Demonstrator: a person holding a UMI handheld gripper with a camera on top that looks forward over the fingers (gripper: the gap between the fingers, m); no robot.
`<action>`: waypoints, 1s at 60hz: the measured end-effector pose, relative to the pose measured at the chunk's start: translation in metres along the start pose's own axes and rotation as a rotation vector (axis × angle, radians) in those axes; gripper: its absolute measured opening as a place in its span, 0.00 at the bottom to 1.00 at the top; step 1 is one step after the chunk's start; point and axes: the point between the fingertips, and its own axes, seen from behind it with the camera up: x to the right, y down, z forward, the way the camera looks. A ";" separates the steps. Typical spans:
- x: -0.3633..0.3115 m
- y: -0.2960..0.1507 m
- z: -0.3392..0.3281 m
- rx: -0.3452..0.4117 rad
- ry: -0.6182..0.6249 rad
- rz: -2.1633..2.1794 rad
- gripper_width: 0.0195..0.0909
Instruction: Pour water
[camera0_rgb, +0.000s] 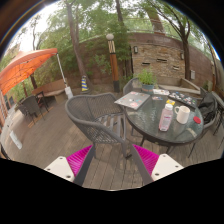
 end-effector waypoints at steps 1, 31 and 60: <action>0.005 -0.001 0.002 0.002 0.011 0.004 0.90; 0.177 -0.016 0.034 0.117 0.326 0.100 0.90; 0.322 -0.080 0.257 0.354 0.463 -0.022 0.77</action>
